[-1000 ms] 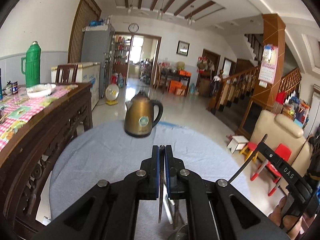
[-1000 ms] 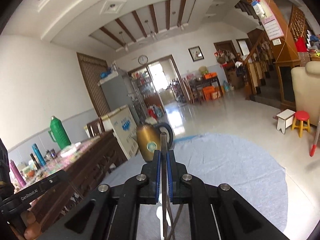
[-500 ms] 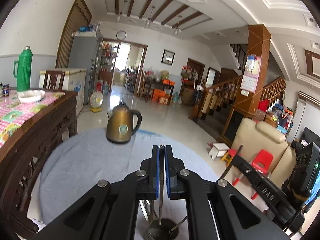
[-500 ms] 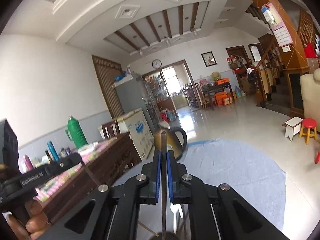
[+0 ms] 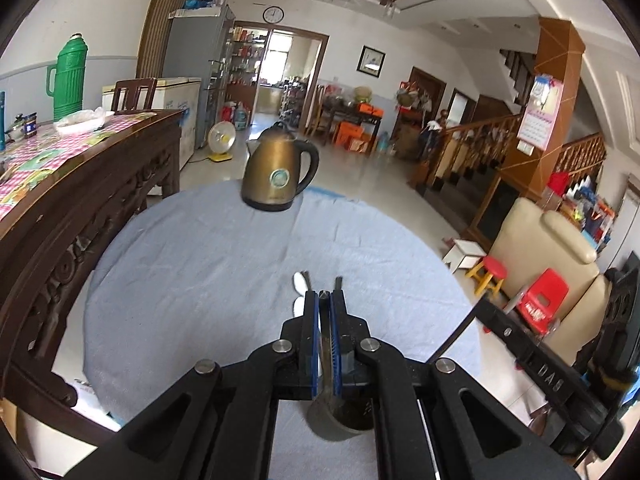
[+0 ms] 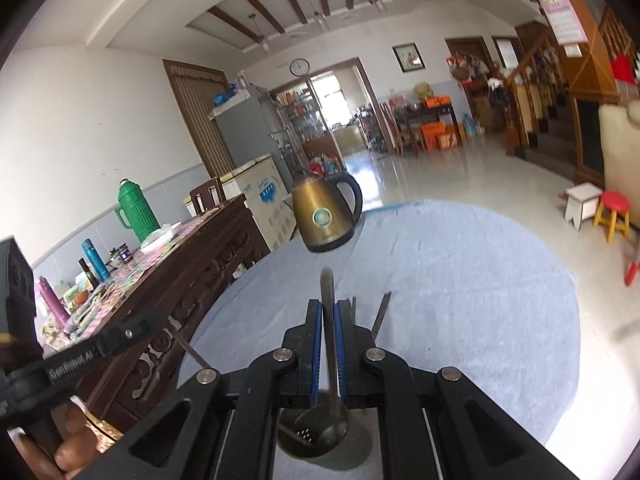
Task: Organize utensils
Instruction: 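Lower both utensils into the black cup and open both tools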
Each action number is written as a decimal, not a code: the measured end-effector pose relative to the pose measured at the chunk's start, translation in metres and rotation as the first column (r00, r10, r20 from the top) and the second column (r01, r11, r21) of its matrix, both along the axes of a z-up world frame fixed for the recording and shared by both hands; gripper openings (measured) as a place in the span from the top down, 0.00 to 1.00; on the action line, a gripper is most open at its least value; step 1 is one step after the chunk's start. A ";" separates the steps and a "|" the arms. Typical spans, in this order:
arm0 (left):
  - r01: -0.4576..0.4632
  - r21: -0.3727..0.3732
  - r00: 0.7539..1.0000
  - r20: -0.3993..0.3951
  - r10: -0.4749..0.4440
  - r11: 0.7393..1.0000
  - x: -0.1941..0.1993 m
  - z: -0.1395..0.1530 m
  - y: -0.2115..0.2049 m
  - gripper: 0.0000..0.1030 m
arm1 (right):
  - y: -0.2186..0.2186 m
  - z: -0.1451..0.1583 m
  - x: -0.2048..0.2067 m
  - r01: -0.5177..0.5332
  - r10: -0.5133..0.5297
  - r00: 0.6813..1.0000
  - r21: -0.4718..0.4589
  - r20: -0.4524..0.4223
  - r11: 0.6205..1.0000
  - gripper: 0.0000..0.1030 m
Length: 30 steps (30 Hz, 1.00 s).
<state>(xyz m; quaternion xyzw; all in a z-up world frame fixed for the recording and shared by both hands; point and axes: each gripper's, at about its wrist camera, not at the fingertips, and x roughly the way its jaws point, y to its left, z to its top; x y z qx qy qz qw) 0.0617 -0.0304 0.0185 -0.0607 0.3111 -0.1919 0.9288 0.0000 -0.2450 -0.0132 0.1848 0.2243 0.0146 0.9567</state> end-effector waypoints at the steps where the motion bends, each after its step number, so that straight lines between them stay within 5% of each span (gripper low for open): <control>1: -0.005 0.011 1.000 -0.007 0.005 1.000 -0.001 -0.001 0.000 0.94 | -0.002 -0.001 -0.001 0.001 -0.001 1.000 0.009 -0.005 1.000 0.92; 3: -0.016 0.043 1.000 -0.011 0.017 0.999 -0.009 -0.002 -0.002 0.94 | -0.005 -0.003 -0.006 -0.003 0.003 1.000 0.023 -0.012 1.000 0.89; 4: -0.025 0.058 1.000 -0.006 0.025 0.998 -0.011 -0.002 -0.002 0.94 | -0.006 -0.003 -0.007 -0.005 0.005 1.000 0.033 -0.015 0.999 0.80; 7: -0.061 0.106 0.998 0.016 0.060 0.992 -0.022 0.001 0.000 0.74 | -0.012 0.000 -0.017 0.004 -0.004 1.000 0.062 0.000 0.998 0.48; 8: -0.086 0.119 0.996 0.035 0.083 0.989 -0.028 0.004 0.002 0.62 | -0.014 0.002 -0.022 0.011 -0.013 1.000 0.066 0.017 0.998 0.45; 9: -0.112 0.130 0.993 0.049 0.107 0.985 -0.033 0.006 0.004 0.52 | -0.015 0.005 -0.028 0.019 -0.022 0.999 0.065 0.036 0.998 0.45; 21: -0.335 0.240 0.927 0.258 0.273 0.911 -0.086 0.036 0.020 0.20 | -0.023 0.033 -0.073 0.061 -0.071 0.990 0.081 0.125 0.995 0.46; 30: -0.461 0.328 0.856 0.407 0.318 0.824 -0.120 0.051 0.025 0.12 | -0.007 0.051 -0.096 0.023 -0.031 0.986 0.052 0.163 0.998 0.45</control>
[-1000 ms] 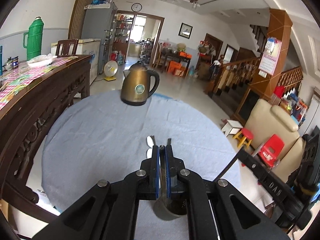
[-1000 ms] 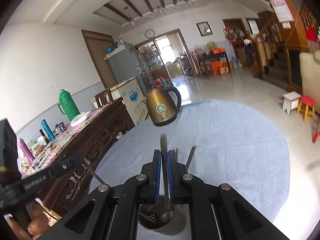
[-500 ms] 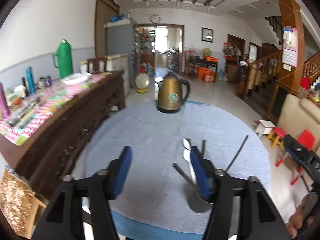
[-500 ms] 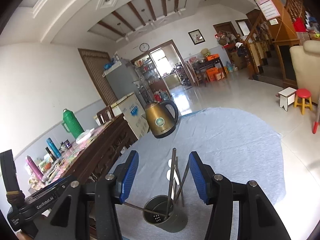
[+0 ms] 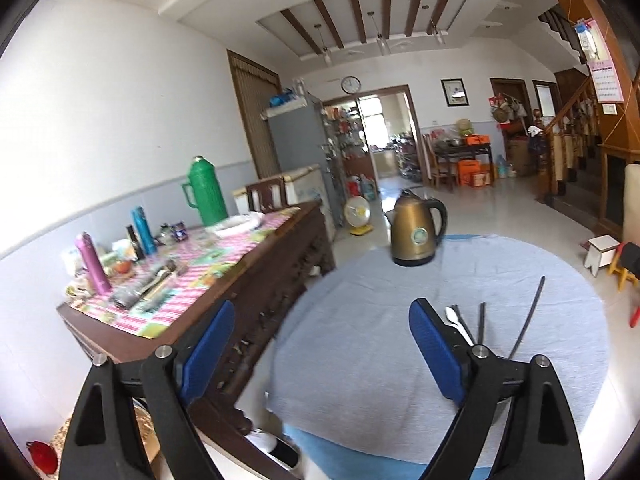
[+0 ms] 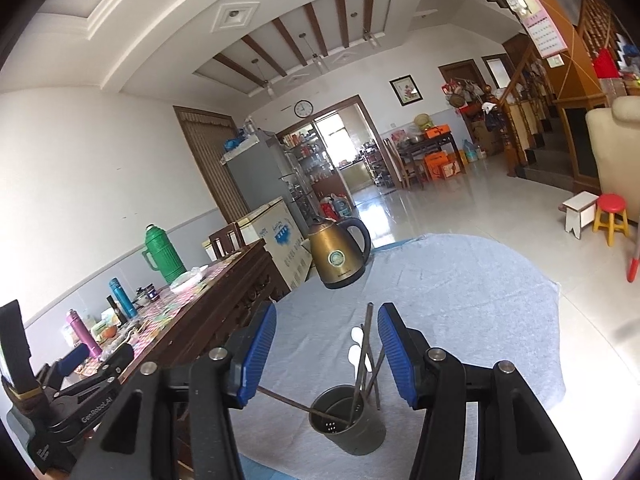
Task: Organize utensils
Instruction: 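Lower both utensils into the black cup and open both tools, then move both tools back to the utensils still lying on the cloth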
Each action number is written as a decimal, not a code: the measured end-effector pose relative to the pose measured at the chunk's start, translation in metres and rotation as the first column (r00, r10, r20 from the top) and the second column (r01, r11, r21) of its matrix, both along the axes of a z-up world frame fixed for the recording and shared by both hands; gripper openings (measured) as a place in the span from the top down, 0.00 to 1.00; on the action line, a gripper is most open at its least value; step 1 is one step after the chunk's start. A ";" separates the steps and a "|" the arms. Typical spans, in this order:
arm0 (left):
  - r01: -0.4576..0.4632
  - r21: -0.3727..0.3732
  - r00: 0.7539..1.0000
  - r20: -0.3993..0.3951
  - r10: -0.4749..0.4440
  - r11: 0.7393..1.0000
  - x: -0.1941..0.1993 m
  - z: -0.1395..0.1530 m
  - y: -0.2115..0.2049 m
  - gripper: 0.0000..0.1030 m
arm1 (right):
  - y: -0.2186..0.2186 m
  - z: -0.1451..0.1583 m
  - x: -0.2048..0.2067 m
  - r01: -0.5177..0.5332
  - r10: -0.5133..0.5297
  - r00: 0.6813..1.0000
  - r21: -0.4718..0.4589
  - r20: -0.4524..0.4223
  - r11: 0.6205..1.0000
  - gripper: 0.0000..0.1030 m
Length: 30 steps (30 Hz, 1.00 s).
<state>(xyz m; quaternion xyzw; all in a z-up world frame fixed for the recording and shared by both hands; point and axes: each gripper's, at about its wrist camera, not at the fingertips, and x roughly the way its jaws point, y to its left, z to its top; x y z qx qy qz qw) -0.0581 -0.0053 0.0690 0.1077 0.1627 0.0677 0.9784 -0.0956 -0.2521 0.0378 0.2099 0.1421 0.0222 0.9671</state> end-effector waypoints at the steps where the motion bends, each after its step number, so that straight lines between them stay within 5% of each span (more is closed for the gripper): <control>1: -0.004 -0.002 1.000 0.006 0.004 1.000 -0.003 0.002 0.003 0.12 | 0.002 0.001 -0.001 -0.005 0.005 1.000 -0.001 0.001 1.000 0.45; 19: -0.093 -0.106 0.993 0.056 0.100 0.990 -0.002 0.029 0.065 0.11 | 0.018 0.004 0.006 -0.022 0.022 1.000 -0.021 -0.013 1.000 0.44; 30: -0.130 -0.144 0.991 -0.038 0.126 0.981 0.037 0.005 0.088 0.11 | 0.021 -0.009 0.029 0.001 -0.003 0.998 -0.028 -0.059 1.000 0.44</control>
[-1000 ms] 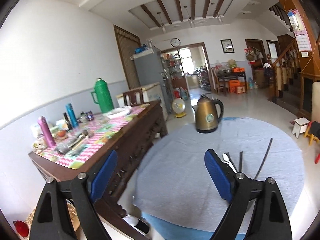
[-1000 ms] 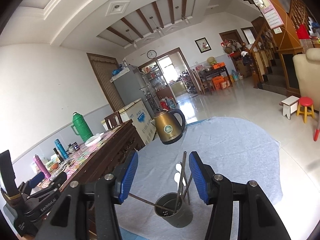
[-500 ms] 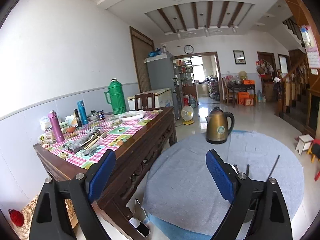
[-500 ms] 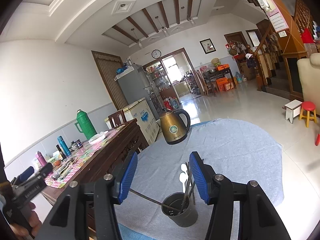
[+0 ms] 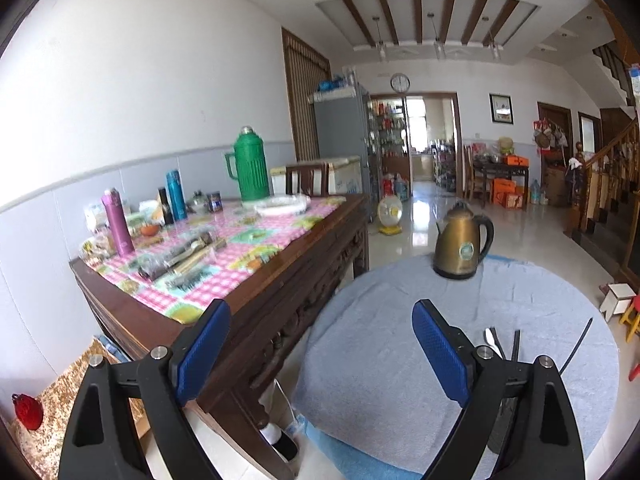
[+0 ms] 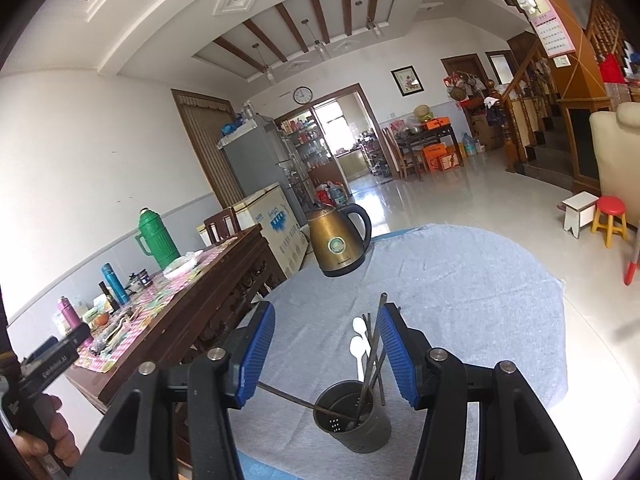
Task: Organize utensils
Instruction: 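Move both tools back to the utensils still lying on the cloth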
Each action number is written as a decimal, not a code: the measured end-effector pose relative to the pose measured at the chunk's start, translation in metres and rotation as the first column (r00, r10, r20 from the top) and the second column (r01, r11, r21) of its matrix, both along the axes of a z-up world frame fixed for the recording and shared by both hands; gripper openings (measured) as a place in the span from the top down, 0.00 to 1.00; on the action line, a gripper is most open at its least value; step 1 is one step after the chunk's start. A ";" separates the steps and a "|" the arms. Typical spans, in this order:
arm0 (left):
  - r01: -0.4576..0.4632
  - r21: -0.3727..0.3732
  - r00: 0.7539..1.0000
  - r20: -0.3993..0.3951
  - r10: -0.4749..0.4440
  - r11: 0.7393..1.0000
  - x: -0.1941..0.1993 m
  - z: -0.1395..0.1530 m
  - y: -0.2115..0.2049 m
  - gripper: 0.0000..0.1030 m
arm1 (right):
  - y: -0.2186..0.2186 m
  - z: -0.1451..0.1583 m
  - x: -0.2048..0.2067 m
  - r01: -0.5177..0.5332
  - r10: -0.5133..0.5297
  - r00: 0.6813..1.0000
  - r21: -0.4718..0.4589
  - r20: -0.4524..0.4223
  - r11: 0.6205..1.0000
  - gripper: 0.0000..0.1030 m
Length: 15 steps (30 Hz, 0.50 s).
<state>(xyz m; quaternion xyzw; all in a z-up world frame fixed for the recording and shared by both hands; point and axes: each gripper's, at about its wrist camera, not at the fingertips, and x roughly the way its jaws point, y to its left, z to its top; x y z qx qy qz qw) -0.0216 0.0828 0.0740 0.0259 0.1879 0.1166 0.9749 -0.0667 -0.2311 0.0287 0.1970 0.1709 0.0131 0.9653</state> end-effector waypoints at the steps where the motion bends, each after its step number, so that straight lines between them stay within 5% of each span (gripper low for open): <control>1: 0.004 -0.005 1.000 -0.015 -0.004 1.000 0.005 -0.004 0.000 0.11 | -0.001 -0.001 0.002 0.004 -0.004 1.000 0.000 -0.004 1.000 0.44; 15: 0.013 -0.009 0.976 -0.217 -0.014 1.000 0.085 -0.073 -0.006 0.11 | -0.049 -0.038 0.053 0.157 -0.150 0.981 0.045 -0.121 0.987 0.44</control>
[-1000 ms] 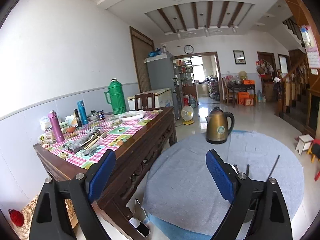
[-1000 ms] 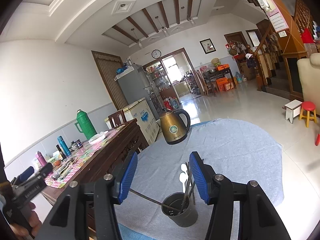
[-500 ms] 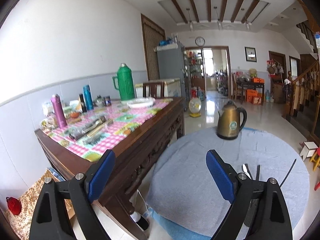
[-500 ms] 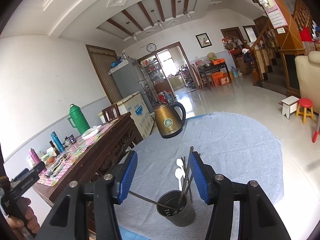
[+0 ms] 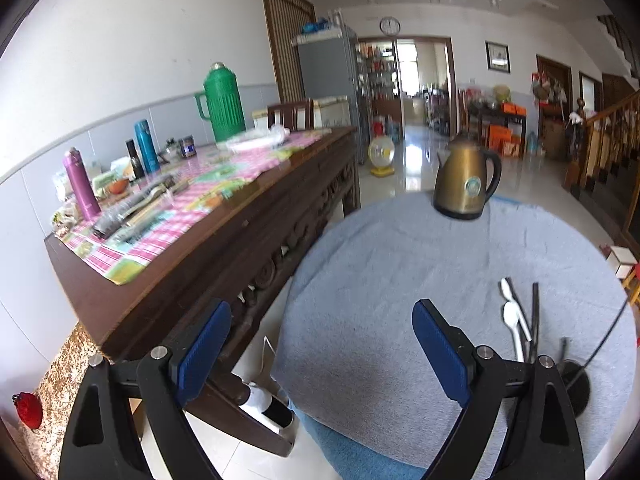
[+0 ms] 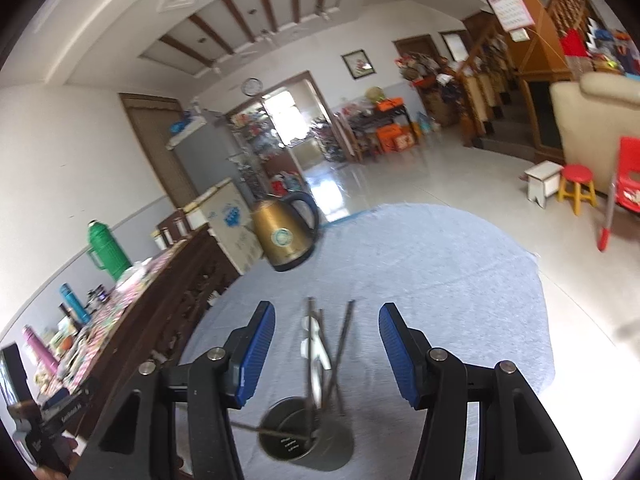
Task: Organize utensils
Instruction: 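Move both tools back to the utensils still lying on the cloth, then grasp a white spoon with the left tool while the right tool grasps chopsticks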
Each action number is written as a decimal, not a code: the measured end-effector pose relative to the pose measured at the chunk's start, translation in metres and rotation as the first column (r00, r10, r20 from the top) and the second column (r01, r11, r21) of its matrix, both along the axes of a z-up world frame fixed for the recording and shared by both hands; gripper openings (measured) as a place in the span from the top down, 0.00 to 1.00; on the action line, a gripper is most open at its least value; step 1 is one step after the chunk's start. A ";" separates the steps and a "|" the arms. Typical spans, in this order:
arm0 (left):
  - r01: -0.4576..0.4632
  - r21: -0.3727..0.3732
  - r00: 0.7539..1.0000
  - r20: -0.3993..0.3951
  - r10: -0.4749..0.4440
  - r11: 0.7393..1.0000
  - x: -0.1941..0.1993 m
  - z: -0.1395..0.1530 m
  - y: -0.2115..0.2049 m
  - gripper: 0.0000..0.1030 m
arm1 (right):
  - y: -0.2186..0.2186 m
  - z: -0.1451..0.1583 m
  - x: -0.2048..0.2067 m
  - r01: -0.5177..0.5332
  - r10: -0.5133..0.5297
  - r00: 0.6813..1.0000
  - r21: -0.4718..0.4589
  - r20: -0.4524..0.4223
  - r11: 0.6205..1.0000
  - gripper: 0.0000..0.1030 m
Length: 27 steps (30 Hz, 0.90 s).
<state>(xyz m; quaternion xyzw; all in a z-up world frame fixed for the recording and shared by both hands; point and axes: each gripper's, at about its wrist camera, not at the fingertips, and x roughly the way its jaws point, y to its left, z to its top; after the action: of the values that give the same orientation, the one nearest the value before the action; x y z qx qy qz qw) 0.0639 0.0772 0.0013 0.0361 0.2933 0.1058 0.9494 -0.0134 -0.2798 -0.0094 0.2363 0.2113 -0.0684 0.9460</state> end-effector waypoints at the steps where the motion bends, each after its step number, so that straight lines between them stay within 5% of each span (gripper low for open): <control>1: -0.001 0.000 1.000 -0.015 0.001 1.000 0.007 -0.005 0.000 0.11 | -0.006 -0.005 0.006 0.013 -0.013 1.000 0.008 -0.015 1.000 0.44; 9: 0.010 0.025 0.992 -0.128 -0.006 1.000 0.070 -0.043 -0.014 0.11 | -0.048 -0.051 0.070 0.008 0.008 0.988 0.105 -0.155 0.994 0.44; 16: 0.082 0.001 0.963 -0.257 -0.079 0.997 0.131 -0.079 -0.030 0.11 | -0.067 -0.103 0.154 -0.135 0.205 0.932 0.235 -0.301 0.962 0.44; 21: 0.196 -0.089 0.915 -0.343 -0.215 0.977 0.168 -0.101 -0.058 0.11 | -0.061 -0.136 0.205 -0.203 0.308 0.883 0.306 -0.354 0.930 0.44; 27: 0.335 -0.217 0.830 -0.392 -0.396 0.917 0.202 -0.124 -0.108 0.16 | -0.050 -0.160 0.255 -0.251 0.379 0.837 0.340 -0.394 0.906 0.49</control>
<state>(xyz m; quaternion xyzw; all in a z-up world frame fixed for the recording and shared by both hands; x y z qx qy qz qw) 0.2664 -0.0306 -0.1226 0.0476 0.4887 -0.1091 0.8643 0.2419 -0.3294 -0.1692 0.3042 0.4684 0.0667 0.8268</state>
